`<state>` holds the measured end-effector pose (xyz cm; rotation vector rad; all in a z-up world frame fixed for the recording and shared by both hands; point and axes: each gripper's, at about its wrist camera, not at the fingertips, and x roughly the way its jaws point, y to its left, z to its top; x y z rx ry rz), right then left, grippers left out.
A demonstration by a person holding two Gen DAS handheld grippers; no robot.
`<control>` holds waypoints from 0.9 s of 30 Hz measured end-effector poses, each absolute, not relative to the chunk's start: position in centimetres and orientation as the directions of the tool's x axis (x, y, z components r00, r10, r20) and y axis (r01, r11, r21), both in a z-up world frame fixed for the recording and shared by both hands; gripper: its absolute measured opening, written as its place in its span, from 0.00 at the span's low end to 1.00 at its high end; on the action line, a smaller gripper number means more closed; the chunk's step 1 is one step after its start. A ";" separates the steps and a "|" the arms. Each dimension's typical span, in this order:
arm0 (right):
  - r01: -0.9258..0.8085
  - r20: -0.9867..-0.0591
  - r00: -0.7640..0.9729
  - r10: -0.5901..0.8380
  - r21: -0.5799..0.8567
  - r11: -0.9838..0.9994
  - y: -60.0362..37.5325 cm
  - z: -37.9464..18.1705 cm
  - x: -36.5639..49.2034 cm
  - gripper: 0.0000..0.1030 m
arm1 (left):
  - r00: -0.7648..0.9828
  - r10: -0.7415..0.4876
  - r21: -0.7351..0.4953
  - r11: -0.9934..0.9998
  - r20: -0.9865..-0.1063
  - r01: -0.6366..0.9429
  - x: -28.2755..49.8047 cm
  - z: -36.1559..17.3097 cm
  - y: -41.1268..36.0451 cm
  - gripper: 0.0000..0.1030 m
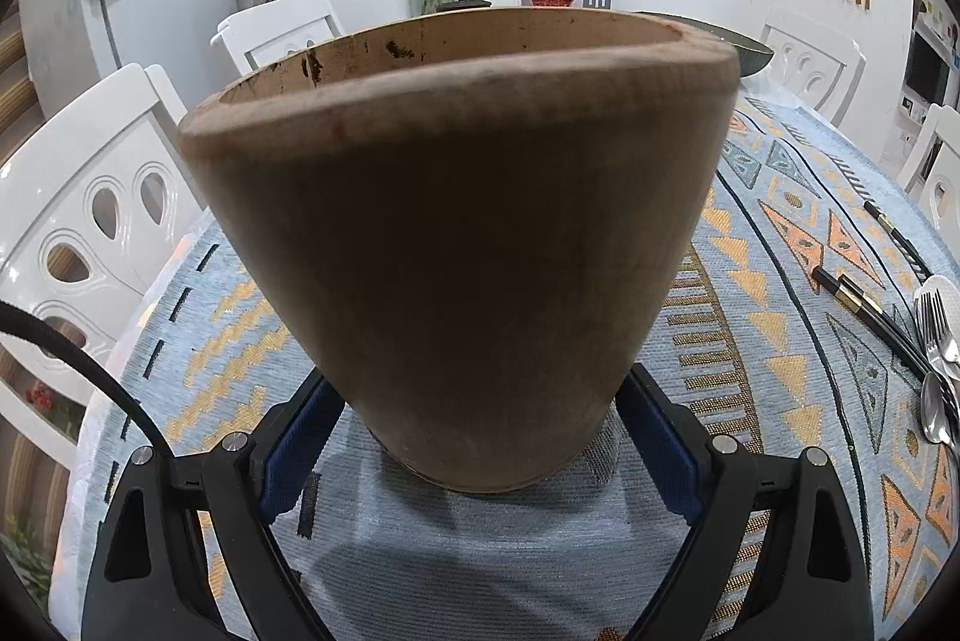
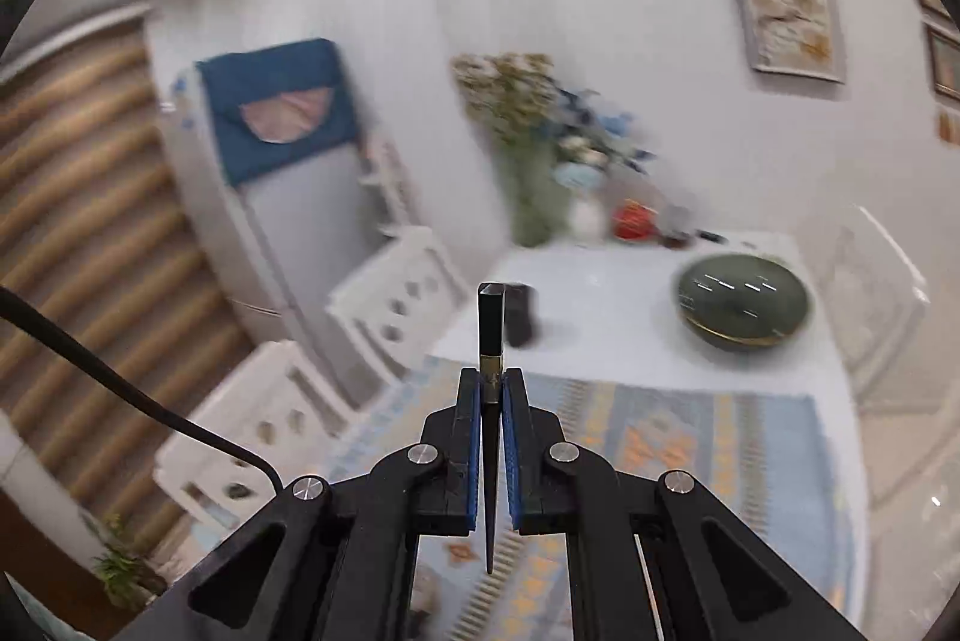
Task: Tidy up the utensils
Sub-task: 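Lower the chopstick into the holder and open the right gripper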
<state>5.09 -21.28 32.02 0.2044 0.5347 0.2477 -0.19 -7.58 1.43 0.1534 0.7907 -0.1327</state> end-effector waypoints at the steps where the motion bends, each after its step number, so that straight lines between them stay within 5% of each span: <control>1: -0.202 -0.468 0.830 0.305 0.256 0.945 -20.4 32.2 5.4 0.06 | 0.696 -0.061 0.087 0.981 -0.716 0.176 -0.2 1.4 -7.6 0.89; 27: -0.228 -0.657 0.618 0.431 0.375 0.899 -12.3 22.9 10.6 0.08 | 0.692 -0.066 0.080 0.981 -0.719 0.177 -0.3 1.3 -7.7 0.89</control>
